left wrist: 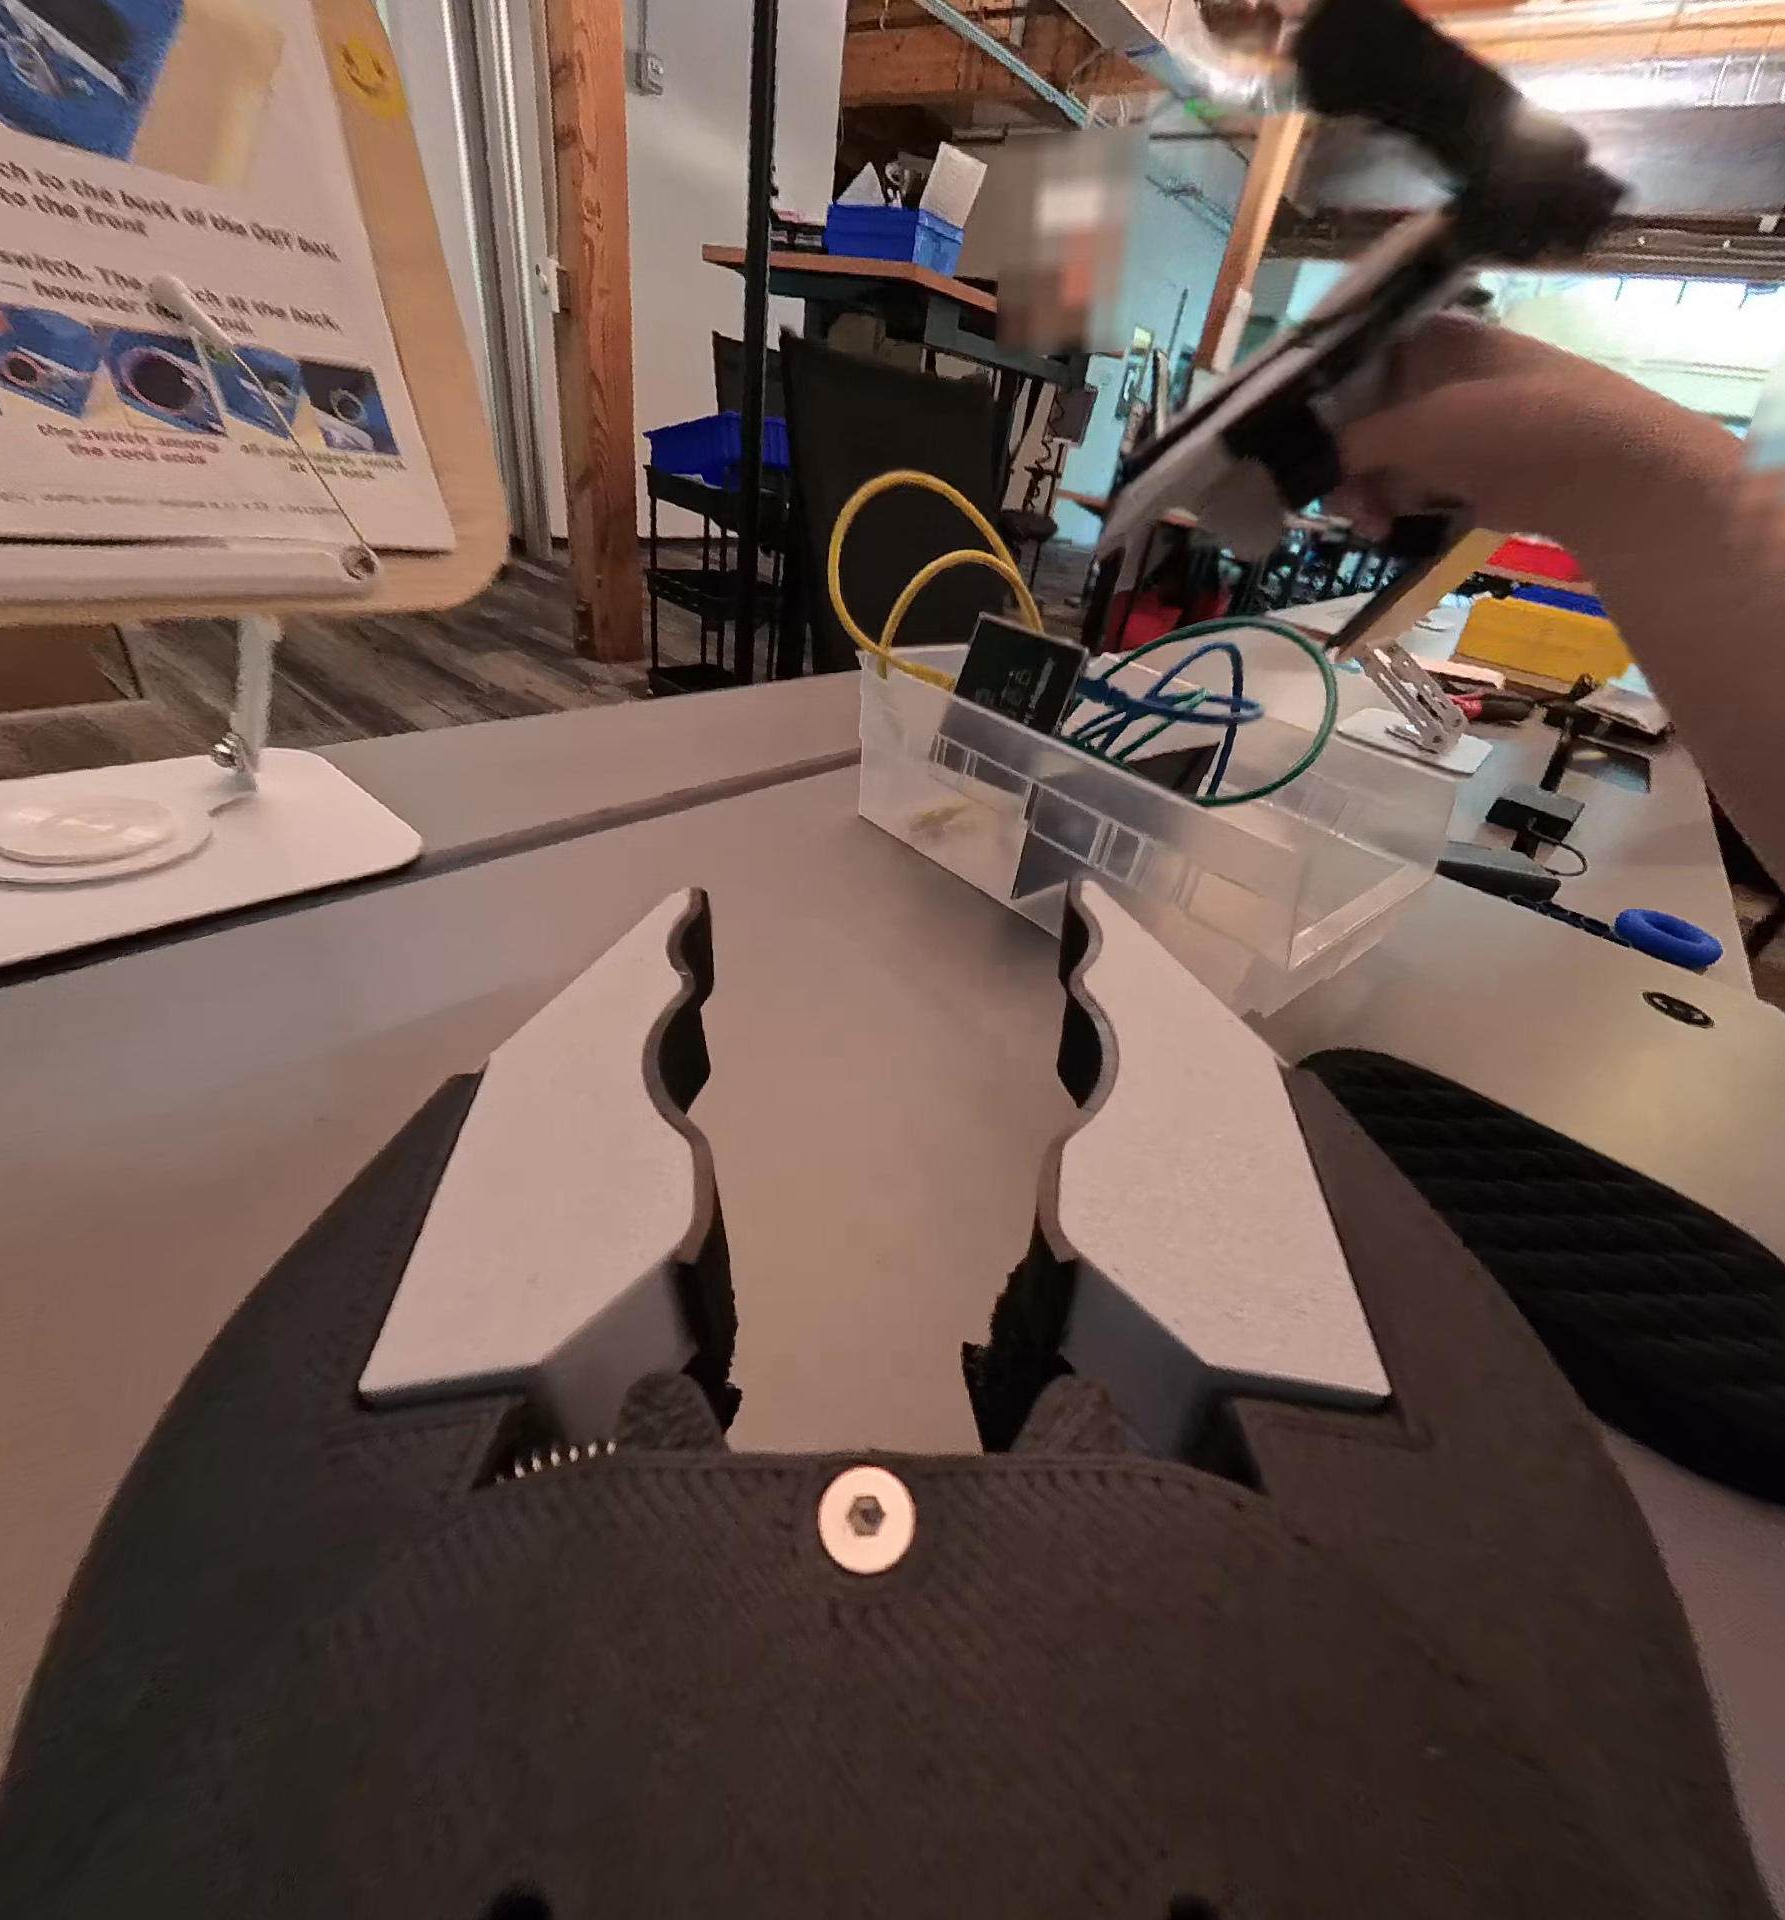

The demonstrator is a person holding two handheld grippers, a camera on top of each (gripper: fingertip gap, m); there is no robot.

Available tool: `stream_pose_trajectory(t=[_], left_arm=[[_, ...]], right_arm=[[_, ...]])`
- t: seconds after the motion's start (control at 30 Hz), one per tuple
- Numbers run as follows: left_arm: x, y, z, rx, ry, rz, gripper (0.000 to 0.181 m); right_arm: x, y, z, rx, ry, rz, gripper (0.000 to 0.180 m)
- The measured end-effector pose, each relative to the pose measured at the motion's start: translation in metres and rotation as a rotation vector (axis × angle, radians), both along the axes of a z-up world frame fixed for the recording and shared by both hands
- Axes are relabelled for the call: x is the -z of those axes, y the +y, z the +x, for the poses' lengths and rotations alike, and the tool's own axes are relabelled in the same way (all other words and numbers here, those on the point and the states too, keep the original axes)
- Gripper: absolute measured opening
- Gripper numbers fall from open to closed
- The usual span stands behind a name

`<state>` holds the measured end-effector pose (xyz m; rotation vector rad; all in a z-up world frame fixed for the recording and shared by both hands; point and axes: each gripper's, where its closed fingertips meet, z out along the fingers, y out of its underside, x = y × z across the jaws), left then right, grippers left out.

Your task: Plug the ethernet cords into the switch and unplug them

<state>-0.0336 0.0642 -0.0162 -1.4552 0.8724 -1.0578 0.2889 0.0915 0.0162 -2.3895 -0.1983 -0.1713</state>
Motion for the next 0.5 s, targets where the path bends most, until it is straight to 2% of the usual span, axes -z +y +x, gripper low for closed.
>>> stream_pose_trajectory(t=[0.13,0.2,0.27,0.33,0.4,0.43,0.5], left_arm=[[-0.03,0.008,-0.041,-0.114,-0.073,-0.04,0.067],[-0.042,0.019,-0.082,-0.232,-0.078,-0.053,0.069],[-0.047,0.044,-0.14,-0.44,-0.03,-0.026,0.085],[-0.046,0.075,-0.213,-0.699,0.063,0.018,0.101],[-0.032,0.101,-0.283,-0.917,0.215,0.017,0.11],[-0.02,0.11,-0.308,-0.972,0.284,-0.021,0.113],[0.005,0.123,-0.33,-0.962,0.334,-0.13,0.112]], right_arm=[[-0.044,-0.081,0.012,0.041,0.012,0.336,0.081],[-0.046,-0.132,0.042,0.172,0.011,0.496,0.081],[-0.028,-0.183,0.088,0.394,-0.014,0.602,0.082],[0.011,-0.207,0.1,0.442,0.082,0.609,0.083],[0.048,-0.212,0.091,0.437,0.271,0.583,0.084],[0.061,-0.209,0.086,0.434,0.33,0.581,0.084],[0.08,-0.201,0.083,0.456,0.341,0.564,0.084]])
